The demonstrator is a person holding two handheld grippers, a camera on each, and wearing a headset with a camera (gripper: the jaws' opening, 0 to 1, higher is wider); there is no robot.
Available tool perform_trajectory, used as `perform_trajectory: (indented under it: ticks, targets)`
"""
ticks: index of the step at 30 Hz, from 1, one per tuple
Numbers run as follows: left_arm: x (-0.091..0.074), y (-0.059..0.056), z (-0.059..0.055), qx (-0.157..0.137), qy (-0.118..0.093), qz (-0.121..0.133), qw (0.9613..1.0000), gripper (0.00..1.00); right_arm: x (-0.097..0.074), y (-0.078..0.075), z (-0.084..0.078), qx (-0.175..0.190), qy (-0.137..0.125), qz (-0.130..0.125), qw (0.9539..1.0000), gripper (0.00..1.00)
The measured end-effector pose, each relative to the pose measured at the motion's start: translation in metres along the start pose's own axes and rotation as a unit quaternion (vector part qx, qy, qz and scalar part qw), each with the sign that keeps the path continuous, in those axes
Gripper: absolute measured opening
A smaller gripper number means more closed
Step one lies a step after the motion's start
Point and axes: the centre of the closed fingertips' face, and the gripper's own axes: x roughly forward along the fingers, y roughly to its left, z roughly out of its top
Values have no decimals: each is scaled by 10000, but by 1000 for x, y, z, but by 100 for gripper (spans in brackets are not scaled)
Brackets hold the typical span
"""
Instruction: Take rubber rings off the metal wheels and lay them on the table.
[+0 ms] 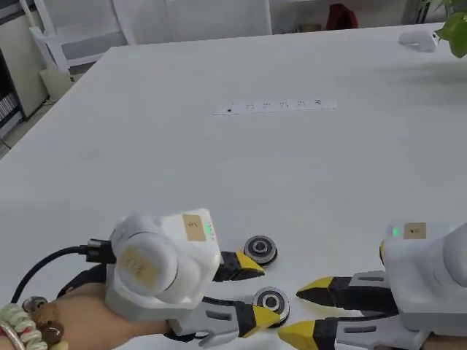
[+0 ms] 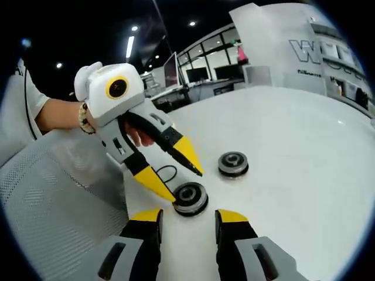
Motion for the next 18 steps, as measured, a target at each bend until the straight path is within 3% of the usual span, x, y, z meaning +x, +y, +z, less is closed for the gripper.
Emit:
perform_trajectory:
  ticks: [4,7,13,18]
  targets:
    - [1,-5,-1,-139,-30,-71,9999,18,3,1,1,-62,8,9,10000,32]
    - [3,-8,-1,-67,-69,-110,9999,14,5,0,1,-175,46,-13,9998,29]
    - [1,-6,-2,-343,-224,-122,9991,14,8,0,0,-269,80,15,9996,27]
    - [1,-9,-2,-136,-335,-113,9993,15,10,-1,1,-315,56,11,9995,25]
